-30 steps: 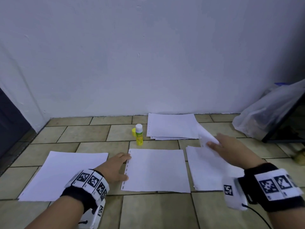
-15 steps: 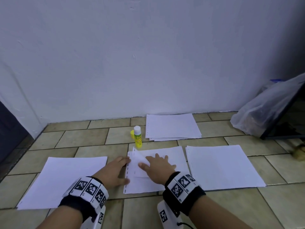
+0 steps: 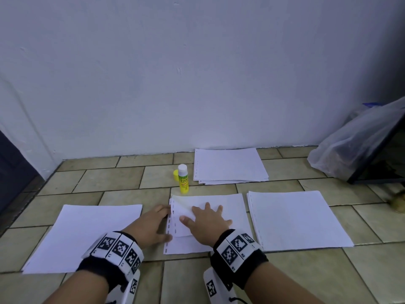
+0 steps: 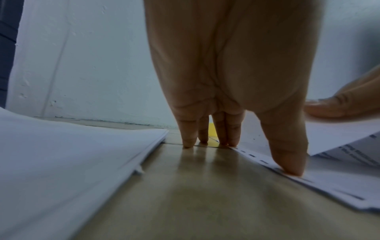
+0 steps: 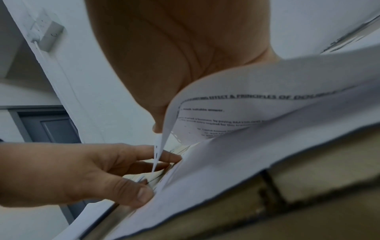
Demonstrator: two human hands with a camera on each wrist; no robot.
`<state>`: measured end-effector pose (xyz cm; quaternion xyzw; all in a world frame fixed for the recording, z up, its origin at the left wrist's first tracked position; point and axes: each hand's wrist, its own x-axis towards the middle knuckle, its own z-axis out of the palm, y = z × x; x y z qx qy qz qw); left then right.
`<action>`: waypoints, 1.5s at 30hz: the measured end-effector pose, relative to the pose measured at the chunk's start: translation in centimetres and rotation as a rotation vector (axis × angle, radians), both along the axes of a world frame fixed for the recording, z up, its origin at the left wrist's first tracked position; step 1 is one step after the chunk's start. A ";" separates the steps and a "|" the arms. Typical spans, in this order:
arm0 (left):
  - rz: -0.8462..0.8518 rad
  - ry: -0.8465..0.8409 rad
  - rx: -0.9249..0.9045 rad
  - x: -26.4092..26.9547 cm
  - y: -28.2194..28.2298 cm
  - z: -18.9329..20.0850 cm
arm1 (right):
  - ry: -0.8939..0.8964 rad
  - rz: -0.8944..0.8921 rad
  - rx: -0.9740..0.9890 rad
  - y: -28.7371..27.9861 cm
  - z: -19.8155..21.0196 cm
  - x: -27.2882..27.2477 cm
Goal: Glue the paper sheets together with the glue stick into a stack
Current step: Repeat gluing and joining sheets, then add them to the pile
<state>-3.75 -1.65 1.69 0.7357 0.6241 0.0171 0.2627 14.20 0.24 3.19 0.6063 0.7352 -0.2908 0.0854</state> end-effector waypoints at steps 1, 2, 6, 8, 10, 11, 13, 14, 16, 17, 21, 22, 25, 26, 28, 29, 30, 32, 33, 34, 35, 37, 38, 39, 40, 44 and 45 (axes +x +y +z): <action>0.003 0.002 -0.002 0.0 0.0 0.0 | 0.001 0.001 -0.002 0.0 0.0 0.0; 0.006 0.004 -0.004 0.0 0.0 0.0 | 0.006 0.001 -0.006 0.1 0.1 0.0; 0.011 0.007 -0.007 0.1 -0.1 0.1 | 0.017 -0.004 -0.013 0.2 0.2 0.2; 0.009 0.003 -0.007 0.1 -0.1 0.2 | 0.009 -0.003 -0.004 0.1 0.2 0.3; 0.010 -0.003 -0.013 0.1 0.0 0.3 | 0.026 -0.017 0.015 0.1 0.0 0.3; 0.012 -0.004 -0.014 0.1 0.0 0.5 | 0.046 -0.027 0.028 0.0 0.0 0.3; 0.022 -0.005 -0.013 0.0 0.1 0.6 | 0.080 -0.026 0.040 0.0 -0.1 0.4; 0.031 -0.010 -0.013 0.0 0.1 0.7 | 0.079 -0.012 0.036 0.0 0.0 0.5; 0.038 -0.028 -0.003 -0.2 0.2 0.7 | 0.042 0.019 0.016 0.1 0.1 0.5; 0.035 -0.037 0.004 -0.3 0.2 0.7 | 0.018 0.028 0.009 0.1 0.1 0.5; 0.044 -0.040 -0.014 -0.1 0.0 0.5 | -0.017 0.036 0.009 -0.2 0.1 0.4; 0.053 -0.032 -0.016 0.0 0.0 0.4 | -0.016 0.037 0.007 -0.2 0.0 0.4; 0.068 -0.012 -0.013 0.2 0.0 0.2 | -0.004 0.042 -0.004 -0.1 0.0 0.5; 0.070 -0.009 -0.016 0.2 0.0 0.2 | 0.000 0.046 -0.006 0.0 0.0 0.6; 0.066 -0.010 -0.018 0.1 -0.1 0.1 | 0.003 0.054 -0.006 0.0 -0.1 0.7; 0.064 -0.013 -0.016 0.1 -0.1 0.1 | 0.001 0.056 -0.005 0.0 -0.1 0.7; 0.062 -0.017 -0.014 0.1 -0.1 0.1 | 0.000 0.057 -0.004 0.0 -0.2 0.7; 0.060 -0.023 -0.014 0.1 -0.2 0.1 | -0.003 0.057 -0.005 0.1 -0.1 0.6; 0.059 -0.025 -0.014 0.1 -0.2 0.1 | -0.003 0.057 -0.010 0.1 -0.1 0.6; 0.060 -0.026 -0.015 0.0 -0.1 0.0 | -0.003 0.058 -0.015 0.1 -0.1 0.5; 0.058 -0.026 -0.016 0.0 -0.2 0.0 | -0.002 0.060 -0.020 0.2 0.0 0.5; 0.052 -0.014 -0.015 0.0 -0.3 0.0 | 0.000 0.062 -0.024 0.2 0.0 0.5; 0.050 -0.006 -0.015 0.0 -0.3 -0.1 | 0.001 0.062 -0.021 0.2 0.0 0.5; 0.050 -0.004 -0.017 0.0 -0.3 -0.1 | 0.000 0.062 -0.019 0.1 0.0 0.5; 0.051 -0.004 -0.019 -0.1 -0.3 -0.1 | 0.000 0.060 -0.017 0.1 0.0 0.5; 0.063 -0.010 -0.024 0.1 -0.3 -0.1 | 0.000 0.055 -0.023 0.1 0.1 0.5; 0.068 -0.008 -0.019 0.1 -0.3 -0.1 | 0.000 0.056 -0.024 0.1 0.2 0.5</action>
